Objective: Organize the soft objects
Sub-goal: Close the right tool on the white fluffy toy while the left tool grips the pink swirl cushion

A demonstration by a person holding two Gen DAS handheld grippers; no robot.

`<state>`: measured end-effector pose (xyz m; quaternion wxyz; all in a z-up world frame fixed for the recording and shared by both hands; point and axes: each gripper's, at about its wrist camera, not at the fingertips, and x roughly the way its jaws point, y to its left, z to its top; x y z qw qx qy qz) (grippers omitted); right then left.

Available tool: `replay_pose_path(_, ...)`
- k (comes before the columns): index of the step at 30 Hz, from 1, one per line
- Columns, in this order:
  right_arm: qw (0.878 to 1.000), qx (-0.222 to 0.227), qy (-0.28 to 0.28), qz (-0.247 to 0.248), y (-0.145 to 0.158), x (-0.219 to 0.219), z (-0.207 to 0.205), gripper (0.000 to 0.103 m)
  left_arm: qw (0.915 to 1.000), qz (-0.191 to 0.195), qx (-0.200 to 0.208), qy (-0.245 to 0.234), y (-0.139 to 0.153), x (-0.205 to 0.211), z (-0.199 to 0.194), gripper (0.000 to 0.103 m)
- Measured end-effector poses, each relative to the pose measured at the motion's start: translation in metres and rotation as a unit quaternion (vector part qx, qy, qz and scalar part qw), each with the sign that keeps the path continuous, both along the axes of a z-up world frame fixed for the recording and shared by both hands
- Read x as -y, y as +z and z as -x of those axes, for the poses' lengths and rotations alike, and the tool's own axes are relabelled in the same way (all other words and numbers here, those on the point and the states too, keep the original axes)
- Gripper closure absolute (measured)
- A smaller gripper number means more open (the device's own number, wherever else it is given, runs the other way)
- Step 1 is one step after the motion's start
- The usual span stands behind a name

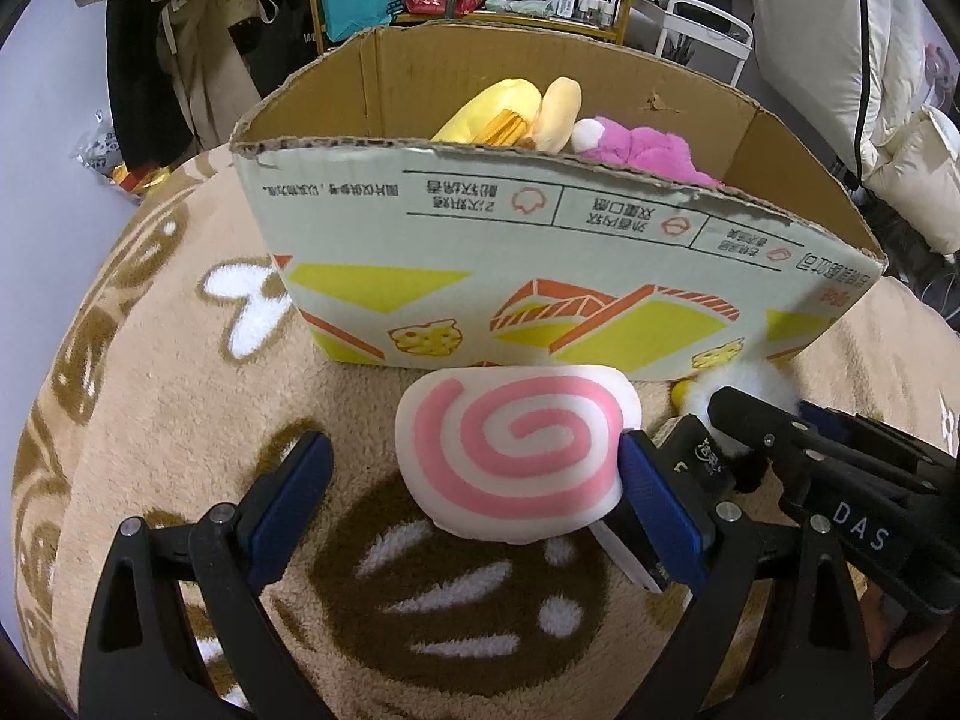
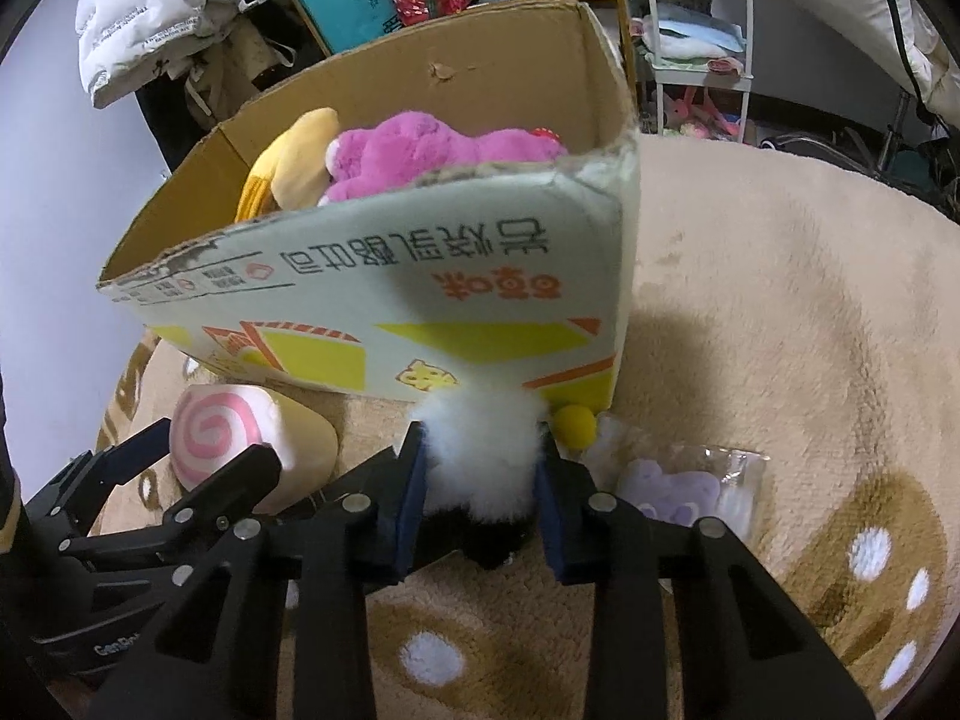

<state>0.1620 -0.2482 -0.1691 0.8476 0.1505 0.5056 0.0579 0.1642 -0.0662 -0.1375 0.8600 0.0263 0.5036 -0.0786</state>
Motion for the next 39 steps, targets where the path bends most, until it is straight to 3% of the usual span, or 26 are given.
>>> replay_pose_path(15, 1.0, -0.025, -0.011, -0.003, -0.013, -0.002, -0.008, 0.068, 0.9999, -0.001, -0.011, -0.01, -0.01, 0.004, -0.006, 0.009)
replay_pose_path(25, 0.999, -0.027, -0.015, -0.011, -0.013, 0.001, -0.008, 0.069, 0.9997, -0.006, -0.01, -0.021, -0.013, 0.01, -0.003, 0.016)
replay_pose_path(28, 0.999, -0.027, -0.017, -0.016, -0.014, 0.005, -0.008, 0.069, 0.9994, 0.0, -0.015, -0.031, -0.014, 0.015, -0.001, 0.026)
replay_pose_path(33, 0.999, -0.025, -0.014, -0.015, -0.014, 0.008, -0.008, 0.072, 0.9993, -0.002, -0.015, -0.035, -0.016, 0.02, 0.002, 0.03)
replay_pose_path(39, 1.0, -0.015, -0.01, -0.022, -0.008, 0.006, -0.007, 0.077, 0.9992, 0.019, -0.02, -0.029, -0.016, 0.013, 0.002, 0.047)
